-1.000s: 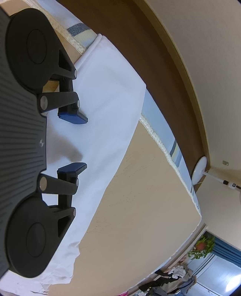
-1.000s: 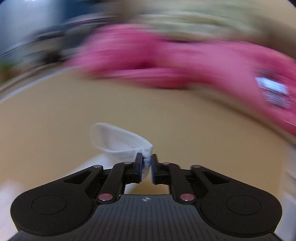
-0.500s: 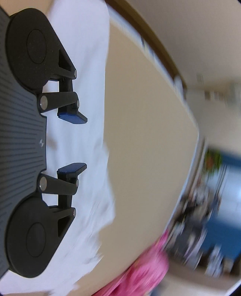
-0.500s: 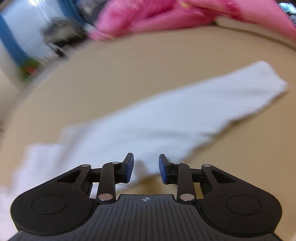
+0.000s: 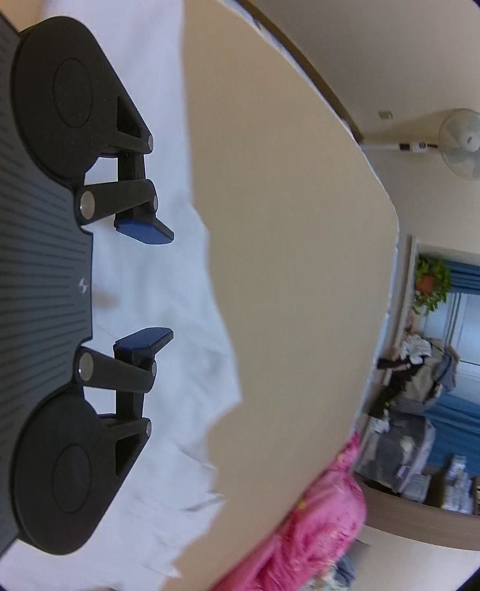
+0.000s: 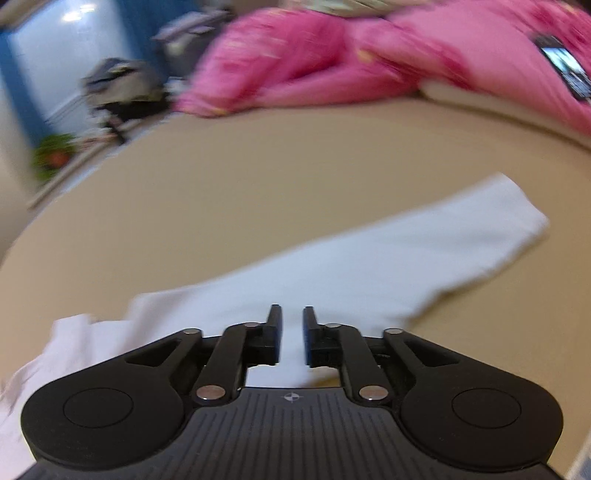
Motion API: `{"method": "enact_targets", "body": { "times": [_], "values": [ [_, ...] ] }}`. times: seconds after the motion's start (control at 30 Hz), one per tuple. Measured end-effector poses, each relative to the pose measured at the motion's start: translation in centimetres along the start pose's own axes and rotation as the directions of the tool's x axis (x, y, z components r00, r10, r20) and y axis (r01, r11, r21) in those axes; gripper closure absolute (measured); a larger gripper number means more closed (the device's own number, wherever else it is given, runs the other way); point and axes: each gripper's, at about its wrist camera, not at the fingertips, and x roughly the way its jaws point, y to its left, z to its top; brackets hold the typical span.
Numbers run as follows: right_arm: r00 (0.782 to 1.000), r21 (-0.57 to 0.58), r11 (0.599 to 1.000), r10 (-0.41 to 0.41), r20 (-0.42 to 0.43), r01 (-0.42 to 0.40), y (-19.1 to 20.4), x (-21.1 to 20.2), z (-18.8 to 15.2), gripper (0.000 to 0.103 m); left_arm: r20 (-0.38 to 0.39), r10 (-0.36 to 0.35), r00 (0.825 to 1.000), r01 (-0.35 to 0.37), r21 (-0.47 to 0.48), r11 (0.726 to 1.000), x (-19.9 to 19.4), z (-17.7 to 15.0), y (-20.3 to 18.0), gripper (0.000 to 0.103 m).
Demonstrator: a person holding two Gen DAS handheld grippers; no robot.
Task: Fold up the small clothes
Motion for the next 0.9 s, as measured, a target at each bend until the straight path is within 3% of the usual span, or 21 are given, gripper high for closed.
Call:
{"method": "enact_targets", "body": {
  "times": [0.1,0.23,0.33,0.43,0.47,0.5,0.53,0.57,0.6,0.67,0.7,0.73,0.77,0.8,0.83,0.9],
  "values": [
    [0.995,-0.078,0.992,0.097,-0.029,-0.099,2.2,0.2,-0.1,0.076,0.001,0.027,1.0,-0.027,-0.037,0.999,3.5,2.1,-1.6,0.046],
    [0.984,-0.128,0.978,0.156,-0.086,-0.166,4.1,1.1,-0.3,0.076,-0.014,0.016,1.0,-0.017,-0.113,0.993,8.1,4.4,-3.3,0.045],
    [0.975,-0.161,0.966,0.182,-0.125,-0.201,4.6,1.3,-0.8,0.076,-0.028,-0.011,1.0,0.008,-0.09,0.996,10.7,5.6,-5.1,0.035],
    [0.968,-0.205,0.952,0.198,-0.156,-0.228,5.5,1.7,-1.2,0.076,-0.067,-0.038,0.997,0.035,-0.043,0.998,13.3,5.7,-6.4,0.035],
    [0.965,-0.215,0.947,0.204,-0.164,-0.236,5.7,1.4,-1.6,0.076,-0.094,-0.047,0.994,0.045,-0.022,0.999,14.2,5.7,-6.6,0.055],
    [0.963,-0.221,0.944,0.208,-0.173,-0.243,5.9,1.1,-2.0,0.076,-0.12,-0.065,0.991,0.066,0.007,0.998,14.9,5.6,-6.9,0.084],
    [0.961,-0.222,0.943,0.209,-0.18,-0.246,5.8,1.3,-1.9,0.076,-0.12,-0.065,0.991,0.071,0.045,0.996,15.2,5.8,-7.1,0.089],
    [0.96,-0.222,0.943,0.208,-0.188,-0.248,5.9,1.4,-2.0,0.076,-0.071,-0.055,0.996,0.058,0.045,0.997,14.9,6.3,-6.7,0.09],
    [0.959,-0.221,0.943,0.207,-0.195,-0.248,5.8,1.6,-1.9,0.076,-0.015,-0.02,1.0,0.02,-0.017,1.0,14.5,6.7,-5.6,0.091],
    [0.958,-0.217,0.945,0.203,-0.202,-0.246,5.6,1.8,-2.0,0.076,0.002,-0.01,1.0,0.01,-0.197,0.98,14.7,6.8,-3.4,0.088],
    [0.957,-0.214,0.945,0.204,-0.205,-0.247,5.5,1.9,-2.0,0.076,-0.035,-0.028,0.999,0.022,-0.162,0.986,15.2,6.7,-4.0,0.082],
    [0.957,-0.211,0.946,0.203,-0.208,-0.246,5.4,1.9,-1.9,0.076,-0.069,-0.007,0.998,0.003,-0.062,0.998,15.4,6.7,-5.4,0.072],
    [0.956,-0.209,0.947,0.201,-0.211,-0.245,5.4,2.1,-1.9,0.076,-0.05,0.049,0.998,-0.047,0.03,0.998,14.9,6.7,-6.7,0.067],
    [0.956,-0.206,0.947,0.2,-0.215,-0.244,5.3,2.2,-1.9,0.076,0.016,0.079,0.997,-0.08,0.077,0.994,13.5,6.6,-7.5,0.065],
    [0.955,-0.204,0.948,0.2,-0.217,-0.245,5.2,2.2,-1.9,0.076,0.075,0.068,0.995,-0.074,0.071,0.995,12.1,6.4,-7.7,0.064],
    [0.953,-0.206,0.946,0.205,-0.222,-0.252,5.3,2.3,-2.0,0.076,0.122,0.015,0.992,-0.017,0.016,1.0,10.1,5.5,-7.6,0.064]
  ]
}}
